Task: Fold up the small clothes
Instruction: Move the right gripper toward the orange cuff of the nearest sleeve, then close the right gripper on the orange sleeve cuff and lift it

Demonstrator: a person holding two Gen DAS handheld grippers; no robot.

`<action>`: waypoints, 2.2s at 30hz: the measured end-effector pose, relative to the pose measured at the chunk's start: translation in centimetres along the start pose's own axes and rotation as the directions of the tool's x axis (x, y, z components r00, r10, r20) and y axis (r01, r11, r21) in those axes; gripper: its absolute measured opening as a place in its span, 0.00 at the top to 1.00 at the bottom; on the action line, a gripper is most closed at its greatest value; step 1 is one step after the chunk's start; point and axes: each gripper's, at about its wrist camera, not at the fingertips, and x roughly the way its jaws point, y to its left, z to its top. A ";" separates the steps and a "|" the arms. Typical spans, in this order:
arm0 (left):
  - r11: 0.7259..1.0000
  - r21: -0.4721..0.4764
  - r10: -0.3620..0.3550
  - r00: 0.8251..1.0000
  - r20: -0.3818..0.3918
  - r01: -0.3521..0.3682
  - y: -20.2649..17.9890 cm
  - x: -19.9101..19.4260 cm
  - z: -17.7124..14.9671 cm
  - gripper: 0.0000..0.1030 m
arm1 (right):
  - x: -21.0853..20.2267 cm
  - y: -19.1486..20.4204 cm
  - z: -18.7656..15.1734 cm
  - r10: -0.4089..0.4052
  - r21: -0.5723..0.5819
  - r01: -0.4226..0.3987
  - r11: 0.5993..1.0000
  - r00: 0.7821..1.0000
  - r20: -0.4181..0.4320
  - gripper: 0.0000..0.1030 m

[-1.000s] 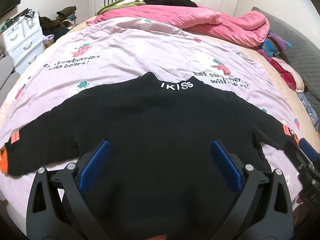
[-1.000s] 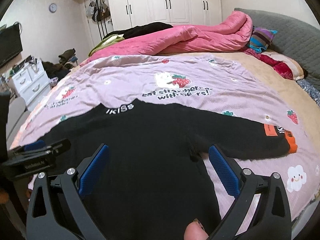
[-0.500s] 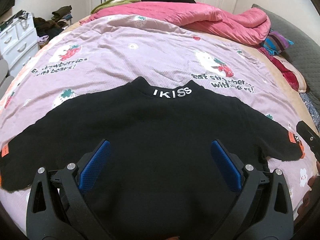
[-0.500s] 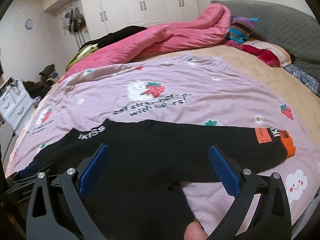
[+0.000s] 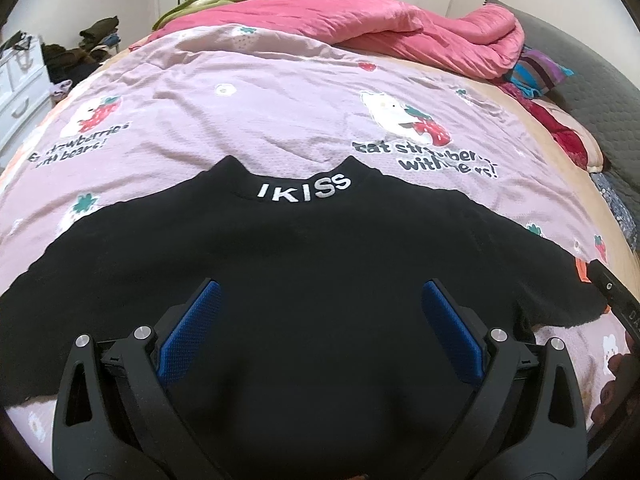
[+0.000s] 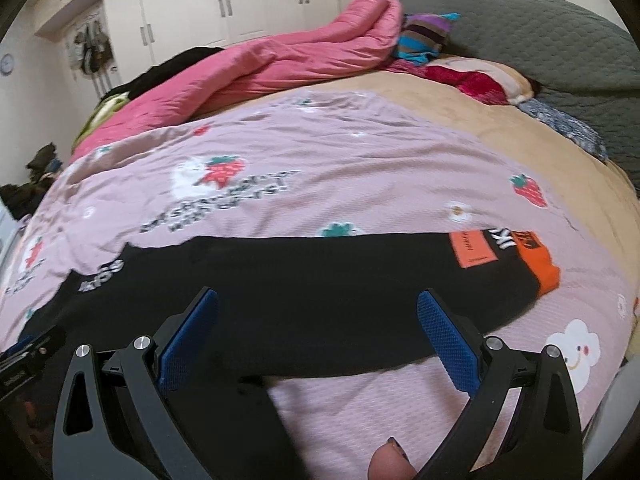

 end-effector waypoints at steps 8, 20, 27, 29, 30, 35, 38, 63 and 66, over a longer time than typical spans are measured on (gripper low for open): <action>1.000 0.020 0.005 1.000 -0.022 -0.005 -0.7 1.9 -0.2 0.09 | 1.7 -5.0 -0.4 -0.086 0.130 0.091 0.987 0.995 -0.043 0.04; 0.989 0.141 -0.036 0.996 -0.077 0.046 -4.2 4.3 -2.0 0.09 | 4.1 -14.4 -1.4 -0.121 0.380 0.164 0.910 0.983 -0.134 0.04; 0.984 0.168 -0.041 0.995 -0.090 0.055 -5.0 4.5 -2.5 0.09 | 6.9 -17.9 -0.8 -0.045 0.470 0.103 0.877 0.990 -0.132 0.04; 0.986 0.158 -0.034 0.997 -0.075 0.045 -4.7 4.2 -2.3 0.09 | 7.3 -18.6 -0.6 -0.032 0.498 0.080 0.863 0.994 -0.104 0.18; 0.988 0.148 -0.034 0.998 -0.062 0.043 -4.6 3.8 -2.1 0.09 | 7.3 -18.8 -0.7 -0.040 0.512 0.080 0.855 0.995 -0.089 0.25; 0.993 0.099 -0.056 0.998 -0.027 0.059 -3.2 2.4 -1.1 0.09 | 6.2 -19.6 -0.9 0.004 0.557 -0.015 0.830 1.000 0.021 0.86; 0.997 0.069 -0.046 0.999 -0.016 0.047 -2.0 1.9 -0.5 0.09 | 4.5 -18.5 -0.5 0.067 0.531 -0.120 0.839 0.991 0.119 0.87; 0.952 -0.202 -0.233 0.972 0.013 0.231 7.5 -1.7 0.2 0.09 | -2.9 5.1 -1.2 0.451 -0.036 -0.451 0.892 0.878 0.159 0.89; 0.937 -0.239 -0.264 0.964 -0.005 0.256 8.5 -1.5 -0.1 0.09 | -3.0 7.8 -2.1 0.475 -0.092 -0.466 0.880 0.872 0.120 0.89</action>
